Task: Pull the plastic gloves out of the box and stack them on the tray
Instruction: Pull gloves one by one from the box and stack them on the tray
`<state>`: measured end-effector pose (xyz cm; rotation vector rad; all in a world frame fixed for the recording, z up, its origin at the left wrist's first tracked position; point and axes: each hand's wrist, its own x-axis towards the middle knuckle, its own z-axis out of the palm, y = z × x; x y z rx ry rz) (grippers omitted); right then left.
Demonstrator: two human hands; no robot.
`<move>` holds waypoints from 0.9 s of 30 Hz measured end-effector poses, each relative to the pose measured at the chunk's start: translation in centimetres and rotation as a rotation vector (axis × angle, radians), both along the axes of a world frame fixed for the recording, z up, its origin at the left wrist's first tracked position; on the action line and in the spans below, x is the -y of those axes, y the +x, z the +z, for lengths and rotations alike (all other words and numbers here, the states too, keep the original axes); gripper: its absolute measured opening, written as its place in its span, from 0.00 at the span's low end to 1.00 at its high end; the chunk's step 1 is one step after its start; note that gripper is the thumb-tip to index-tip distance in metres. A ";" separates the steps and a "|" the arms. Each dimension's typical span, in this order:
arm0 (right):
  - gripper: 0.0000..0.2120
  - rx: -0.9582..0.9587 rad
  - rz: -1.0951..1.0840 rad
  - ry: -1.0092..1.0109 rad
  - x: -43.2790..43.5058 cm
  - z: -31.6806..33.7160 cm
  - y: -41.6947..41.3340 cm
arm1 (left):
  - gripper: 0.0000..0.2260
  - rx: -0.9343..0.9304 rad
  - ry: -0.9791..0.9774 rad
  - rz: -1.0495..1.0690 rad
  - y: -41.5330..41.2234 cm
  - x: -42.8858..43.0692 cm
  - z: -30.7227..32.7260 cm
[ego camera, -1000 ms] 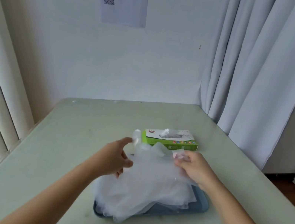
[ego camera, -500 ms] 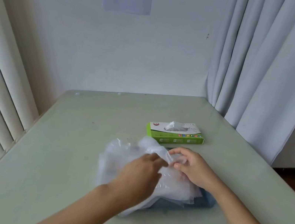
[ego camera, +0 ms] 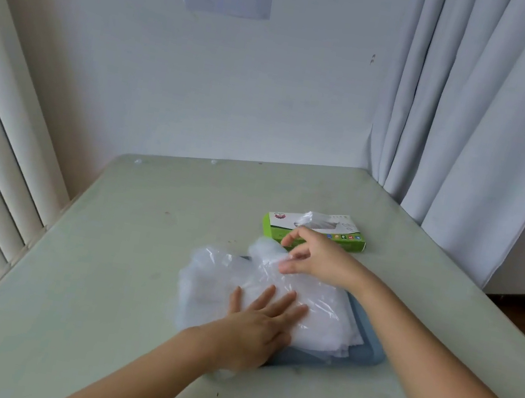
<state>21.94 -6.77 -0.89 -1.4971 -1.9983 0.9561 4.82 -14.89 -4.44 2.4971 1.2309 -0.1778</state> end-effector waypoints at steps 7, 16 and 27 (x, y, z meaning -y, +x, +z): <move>0.22 -0.079 -0.012 0.188 -2.3 -0.2 -2.3 | 0.22 0.029 -0.014 0.002 0.0 0.1 -0.1; 0.21 0.184 0.187 0.319 4.0 -4.2 -0.6 | 0.28 0.106 0.019 0.093 0.0 0.3 -0.2; 0.48 0.661 0.275 0.091 5.0 -4.2 1.5 | 0.33 -0.058 0.036 0.385 -1.9 0.9 -1.0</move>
